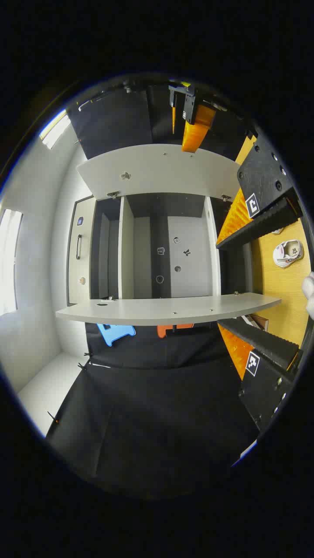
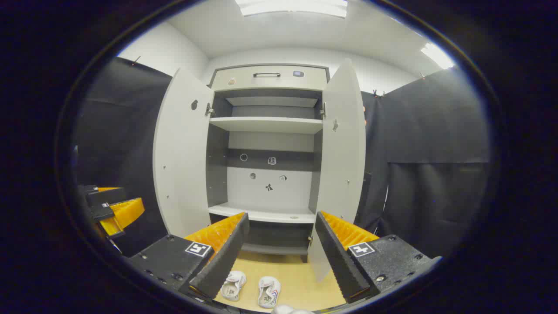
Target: Grab one shoe with the right hand and put it into the shoe cabinet, grab the other shoe with the left hand and put it into the shoe cabinet; then close the right door with the right hand and the left door with the left hand.
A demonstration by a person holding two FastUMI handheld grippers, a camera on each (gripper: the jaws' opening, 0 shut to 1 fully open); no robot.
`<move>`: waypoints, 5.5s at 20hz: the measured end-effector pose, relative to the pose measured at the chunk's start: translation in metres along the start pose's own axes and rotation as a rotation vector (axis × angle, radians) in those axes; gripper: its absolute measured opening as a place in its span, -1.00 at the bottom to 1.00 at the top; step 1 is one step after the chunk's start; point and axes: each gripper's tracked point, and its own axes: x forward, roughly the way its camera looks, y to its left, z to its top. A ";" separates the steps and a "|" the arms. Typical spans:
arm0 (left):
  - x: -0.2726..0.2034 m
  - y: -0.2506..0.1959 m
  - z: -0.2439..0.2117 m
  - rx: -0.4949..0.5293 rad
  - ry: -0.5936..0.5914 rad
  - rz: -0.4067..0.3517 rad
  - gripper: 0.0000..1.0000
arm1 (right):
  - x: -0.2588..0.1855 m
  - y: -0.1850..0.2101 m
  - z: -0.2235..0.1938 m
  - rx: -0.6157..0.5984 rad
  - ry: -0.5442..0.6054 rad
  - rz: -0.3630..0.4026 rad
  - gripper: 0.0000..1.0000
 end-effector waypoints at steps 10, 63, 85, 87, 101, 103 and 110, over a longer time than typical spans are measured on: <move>0.000 0.008 -0.006 -0.010 0.009 0.010 0.89 | 0.004 0.012 -0.020 -0.011 0.048 0.026 0.98; 0.043 0.006 -0.057 0.025 0.114 0.044 0.93 | 0.187 0.052 -0.232 0.065 0.490 0.171 -0.90; 0.024 0.024 -0.053 -0.016 0.125 0.311 0.93 | 0.510 0.068 -0.120 -0.106 0.558 0.144 -0.95; 0.024 0.024 -0.052 -0.011 0.122 0.318 0.93 | 0.517 0.065 -0.136 -0.130 0.643 0.128 -0.90; 0.022 0.035 -0.048 -0.031 0.099 0.289 0.93 | 0.497 0.068 -0.120 -0.009 0.718 0.114 -0.04; 0.021 0.037 -0.047 -0.037 0.096 0.274 0.93 | 0.487 0.061 -0.104 -0.012 0.631 0.095 0.14; 0.014 0.037 -0.041 -0.023 0.075 0.201 0.93 | 0.413 0.055 -0.023 0.012 0.336 0.087 0.80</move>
